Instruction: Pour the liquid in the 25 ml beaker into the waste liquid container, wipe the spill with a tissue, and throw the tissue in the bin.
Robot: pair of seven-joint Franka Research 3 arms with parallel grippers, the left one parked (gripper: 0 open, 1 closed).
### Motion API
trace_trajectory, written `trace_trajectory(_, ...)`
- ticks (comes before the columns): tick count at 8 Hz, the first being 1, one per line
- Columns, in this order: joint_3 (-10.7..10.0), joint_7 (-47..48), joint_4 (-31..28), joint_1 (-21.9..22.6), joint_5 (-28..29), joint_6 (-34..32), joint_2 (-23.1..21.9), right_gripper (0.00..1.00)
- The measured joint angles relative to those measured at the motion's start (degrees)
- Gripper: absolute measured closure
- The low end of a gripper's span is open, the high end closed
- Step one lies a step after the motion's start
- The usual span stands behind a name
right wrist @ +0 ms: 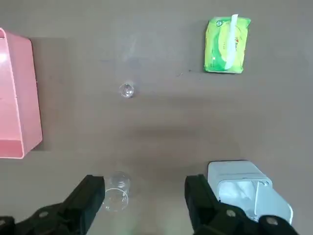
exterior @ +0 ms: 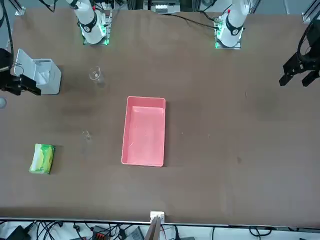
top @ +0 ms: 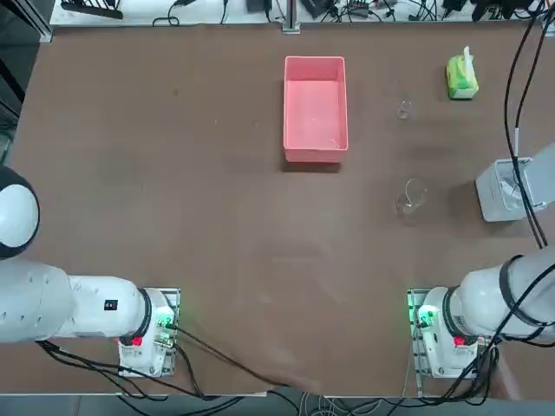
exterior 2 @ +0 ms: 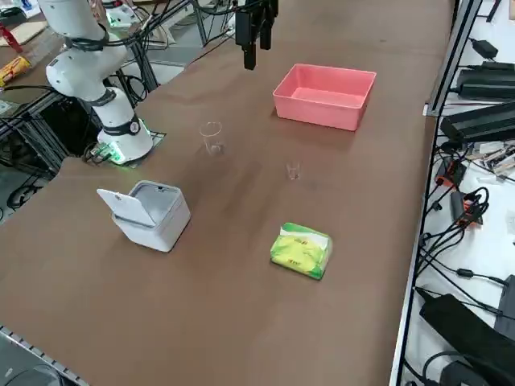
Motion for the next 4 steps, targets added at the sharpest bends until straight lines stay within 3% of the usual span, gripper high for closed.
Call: trace_trajectory(4,0.02,0.00,0.03,0.11,-0.23,0.33,0.00,0.00)
